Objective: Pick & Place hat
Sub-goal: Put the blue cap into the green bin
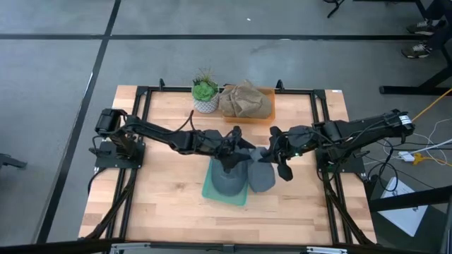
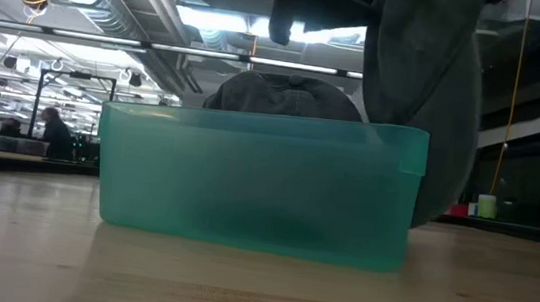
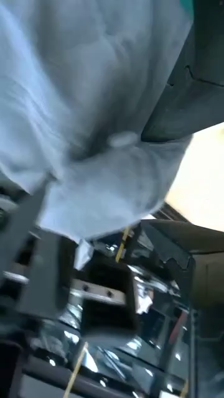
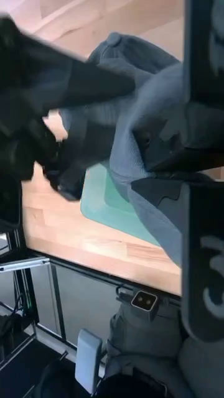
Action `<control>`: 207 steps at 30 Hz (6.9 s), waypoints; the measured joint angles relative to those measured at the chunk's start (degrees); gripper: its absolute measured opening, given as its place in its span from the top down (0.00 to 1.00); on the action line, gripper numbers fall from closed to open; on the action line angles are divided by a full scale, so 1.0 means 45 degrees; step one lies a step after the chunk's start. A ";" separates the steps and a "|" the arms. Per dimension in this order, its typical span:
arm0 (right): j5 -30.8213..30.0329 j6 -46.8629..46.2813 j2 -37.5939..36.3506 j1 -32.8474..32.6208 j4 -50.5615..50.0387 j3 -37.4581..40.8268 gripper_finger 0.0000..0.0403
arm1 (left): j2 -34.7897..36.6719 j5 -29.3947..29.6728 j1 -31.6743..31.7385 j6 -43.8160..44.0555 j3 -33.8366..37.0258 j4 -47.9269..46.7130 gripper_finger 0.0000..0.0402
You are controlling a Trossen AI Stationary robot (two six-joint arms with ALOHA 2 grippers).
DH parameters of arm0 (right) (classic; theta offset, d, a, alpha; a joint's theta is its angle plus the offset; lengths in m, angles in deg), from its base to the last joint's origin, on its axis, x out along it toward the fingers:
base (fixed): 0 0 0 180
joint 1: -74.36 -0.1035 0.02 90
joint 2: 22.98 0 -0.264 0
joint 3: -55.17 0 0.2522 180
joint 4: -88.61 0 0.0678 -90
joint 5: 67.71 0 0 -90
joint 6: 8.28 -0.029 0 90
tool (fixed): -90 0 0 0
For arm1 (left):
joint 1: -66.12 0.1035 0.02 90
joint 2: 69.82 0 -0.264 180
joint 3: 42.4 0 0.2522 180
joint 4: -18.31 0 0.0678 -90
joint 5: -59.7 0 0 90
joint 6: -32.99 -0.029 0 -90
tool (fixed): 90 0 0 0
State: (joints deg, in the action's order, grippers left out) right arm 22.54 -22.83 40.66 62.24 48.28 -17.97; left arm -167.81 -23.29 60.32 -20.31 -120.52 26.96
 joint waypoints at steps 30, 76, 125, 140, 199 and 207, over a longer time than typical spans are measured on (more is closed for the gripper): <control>0.0338 0.0238 0.0000 -0.0005 0.0650 0.0000 0.97 | -0.0181 -0.2707 -0.0005 0.2757 -0.0001 0.0622 0.90; -0.6859 -0.3950 -0.1387 -0.1268 -0.3570 -0.0010 0.71 | -0.0021 -0.0004 0.4079 0.8475 -0.7281 -1.0483 0.95; -1.0842 0.2366 0.0986 -0.0194 0.0742 0.0009 0.71 | 0.0547 -0.6309 0.4147 0.9688 -0.7300 -1.1818 0.92; -1.0053 0.4035 0.0984 -0.0194 0.1878 0.0006 0.91 | 0.0547 -0.6452 0.4430 0.9918 -0.7295 -1.1736 0.91; -0.2627 0.2098 -0.1928 -0.0874 -0.0816 0.0005 0.99 | -0.1985 -0.4936 0.1797 0.3643 -0.7281 -0.8282 0.39; -0.2103 0.1933 -0.1792 -0.0874 -0.1104 0.0005 0.99 | -0.2046 -0.6147 0.1814 0.5099 -0.7281 -0.8355 0.55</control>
State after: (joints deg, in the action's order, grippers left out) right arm 13.08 -14.13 32.59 58.30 43.31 -17.95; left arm -177.02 -50.95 68.48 2.64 -153.29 -10.63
